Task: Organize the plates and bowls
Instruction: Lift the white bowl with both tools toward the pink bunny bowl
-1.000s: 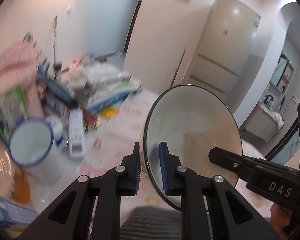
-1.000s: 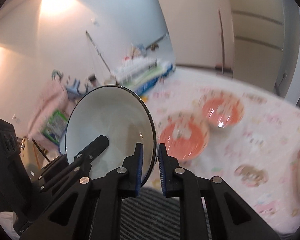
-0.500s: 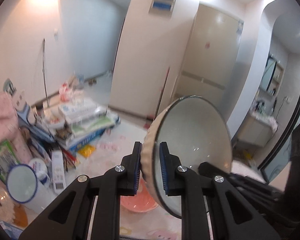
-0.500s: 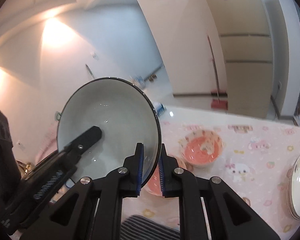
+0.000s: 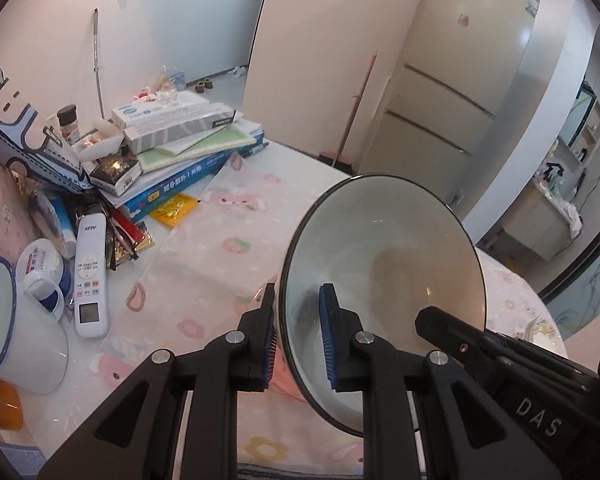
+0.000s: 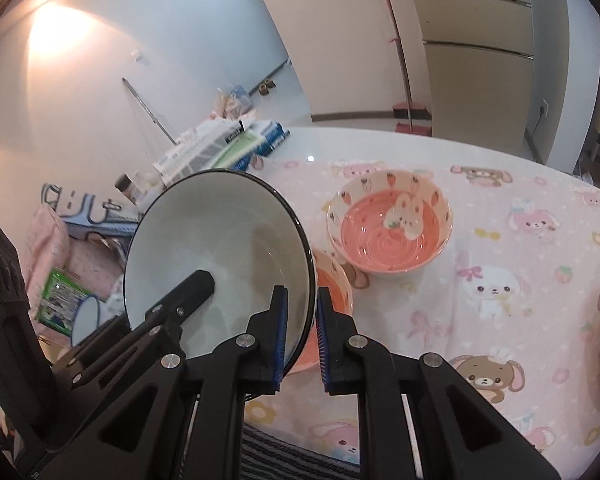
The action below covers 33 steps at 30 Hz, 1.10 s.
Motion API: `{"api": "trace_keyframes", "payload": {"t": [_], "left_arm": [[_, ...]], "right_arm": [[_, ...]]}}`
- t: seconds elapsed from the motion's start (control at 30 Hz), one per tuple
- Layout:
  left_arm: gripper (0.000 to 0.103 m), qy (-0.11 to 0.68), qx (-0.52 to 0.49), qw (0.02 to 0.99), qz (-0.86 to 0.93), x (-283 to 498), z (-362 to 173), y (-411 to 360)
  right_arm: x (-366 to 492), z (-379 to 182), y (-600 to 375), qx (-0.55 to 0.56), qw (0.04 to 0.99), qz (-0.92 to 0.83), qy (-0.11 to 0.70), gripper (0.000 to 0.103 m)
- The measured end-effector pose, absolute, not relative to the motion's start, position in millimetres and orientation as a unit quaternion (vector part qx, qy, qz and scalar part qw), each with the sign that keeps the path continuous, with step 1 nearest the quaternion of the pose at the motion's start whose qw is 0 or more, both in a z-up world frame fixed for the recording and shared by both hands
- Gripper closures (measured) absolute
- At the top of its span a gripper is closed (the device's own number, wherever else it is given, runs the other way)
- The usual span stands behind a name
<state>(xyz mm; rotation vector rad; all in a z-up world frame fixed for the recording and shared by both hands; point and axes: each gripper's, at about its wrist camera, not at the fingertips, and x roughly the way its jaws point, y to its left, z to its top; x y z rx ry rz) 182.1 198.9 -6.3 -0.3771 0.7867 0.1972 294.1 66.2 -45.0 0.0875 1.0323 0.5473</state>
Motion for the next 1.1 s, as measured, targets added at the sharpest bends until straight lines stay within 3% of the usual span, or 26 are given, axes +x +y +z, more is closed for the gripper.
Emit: {"api": "trace_keyframes", "payload": {"t": [0.3,1.1], "left_arm": [[0.087,0.431,-0.157,0.882,0.104,204.7,-41.2,194.9],[0.086,0.433,-0.104,0.889,0.106,215.1,-56.0,178.0]], "right_arm": [[309.6,-83.7,73.3,0.008,0.815,0.234,0.53,0.088],[329.7,-103.1,64.2,0.012,0.799,0.245,0.55,0.088]]}}
